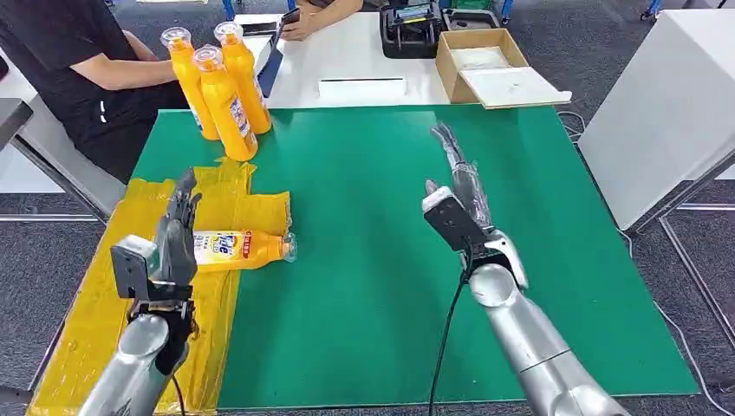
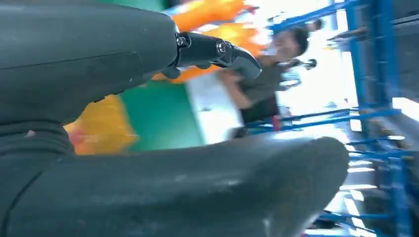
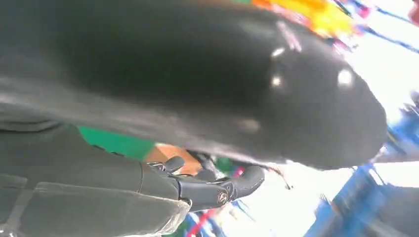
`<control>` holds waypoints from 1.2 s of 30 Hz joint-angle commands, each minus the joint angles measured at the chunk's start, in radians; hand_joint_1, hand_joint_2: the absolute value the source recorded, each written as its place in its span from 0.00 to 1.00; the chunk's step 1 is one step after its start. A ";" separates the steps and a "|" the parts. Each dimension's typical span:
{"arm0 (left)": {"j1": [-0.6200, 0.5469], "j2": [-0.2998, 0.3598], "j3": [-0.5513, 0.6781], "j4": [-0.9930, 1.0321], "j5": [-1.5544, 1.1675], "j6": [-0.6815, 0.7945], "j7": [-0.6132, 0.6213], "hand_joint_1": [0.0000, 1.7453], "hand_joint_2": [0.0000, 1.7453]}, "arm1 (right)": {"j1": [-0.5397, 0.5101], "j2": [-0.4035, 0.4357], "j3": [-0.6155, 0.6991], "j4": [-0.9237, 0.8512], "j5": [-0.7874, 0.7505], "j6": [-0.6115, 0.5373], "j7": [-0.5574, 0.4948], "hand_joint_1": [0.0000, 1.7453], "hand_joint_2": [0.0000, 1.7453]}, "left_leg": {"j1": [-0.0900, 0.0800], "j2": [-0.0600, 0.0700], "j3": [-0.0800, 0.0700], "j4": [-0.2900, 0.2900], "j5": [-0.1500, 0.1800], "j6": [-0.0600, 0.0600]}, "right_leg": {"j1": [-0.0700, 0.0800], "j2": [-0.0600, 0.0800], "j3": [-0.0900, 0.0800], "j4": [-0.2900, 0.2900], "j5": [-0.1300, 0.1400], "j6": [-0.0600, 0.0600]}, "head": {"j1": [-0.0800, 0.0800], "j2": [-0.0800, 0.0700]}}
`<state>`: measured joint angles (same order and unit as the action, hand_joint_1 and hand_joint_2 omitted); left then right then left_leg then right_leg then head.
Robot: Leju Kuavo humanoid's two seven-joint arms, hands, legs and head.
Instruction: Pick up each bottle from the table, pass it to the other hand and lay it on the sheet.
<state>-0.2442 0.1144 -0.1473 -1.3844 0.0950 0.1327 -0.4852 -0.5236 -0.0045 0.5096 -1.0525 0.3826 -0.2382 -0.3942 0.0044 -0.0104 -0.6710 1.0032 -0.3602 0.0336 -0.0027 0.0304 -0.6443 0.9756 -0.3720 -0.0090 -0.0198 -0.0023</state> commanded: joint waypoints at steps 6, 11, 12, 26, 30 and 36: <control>-0.375 -0.217 -0.096 0.315 0.021 -0.011 0.022 0.00 0.00 | -0.058 0.202 0.005 0.110 -0.009 -0.125 -0.078 0.00 0.00 | -0.001 -0.002 0.002 0.001 0.000 -0.002 | 0.000 -0.004 0.003 0.001 0.000 0.001 | 0.000 0.000; -0.410 -0.234 -0.101 0.379 -0.006 -0.014 0.031 0.00 0.00 | -0.064 0.225 -0.006 0.095 -0.027 -0.120 -0.084 0.00 0.00 | 0.000 -0.002 0.004 0.001 -0.001 -0.003 | 0.000 -0.005 0.005 0.002 -0.002 0.001 | 0.000 0.000; -0.412 -0.241 -0.101 0.386 -0.012 -0.016 0.033 0.00 0.00 | -0.068 0.228 -0.012 0.099 -0.024 -0.132 -0.080 0.00 0.00 | -0.001 -0.002 0.004 0.001 -0.001 -0.003 | 0.000 -0.005 0.005 0.001 -0.001 0.001 | 0.000 0.000; -0.437 -0.264 -0.086 0.441 -0.055 -0.017 0.032 0.00 0.00 | -0.062 0.239 -0.056 0.107 -0.030 -0.193 -0.112 0.00 0.00 | 0.000 -0.002 0.002 0.001 0.000 -0.002 | 0.000 -0.004 0.003 0.001 -0.001 0.001 | 0.000 0.000; -0.445 -0.256 -0.078 0.439 -0.088 -0.031 0.026 0.00 0.00 | -0.056 0.233 -0.062 0.098 -0.021 -0.199 -0.112 0.00 0.00 | 0.000 0.000 0.002 0.000 0.000 -0.002 | 0.000 -0.002 0.002 0.000 0.000 0.001 | 0.000 0.000; -0.431 -0.257 -0.072 0.420 -0.121 -0.038 0.033 0.00 0.00 | -0.053 0.232 -0.064 0.091 -0.015 -0.193 -0.105 0.00 0.00 | -0.001 -0.001 0.005 0.001 -0.002 -0.003 | 0.000 -0.004 0.006 0.002 -0.002 0.001 | 0.000 0.000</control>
<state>-0.6382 -0.1396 -0.2338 -1.0349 0.0084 0.1041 -0.4604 -0.5450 0.2327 0.4688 -1.0109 0.3605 -0.4345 -0.5047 0.0042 -0.0100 -0.6719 1.0033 -0.3592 0.0331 -0.0030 0.0311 -0.6448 0.9758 -0.3707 -0.0080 -0.0198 -0.0023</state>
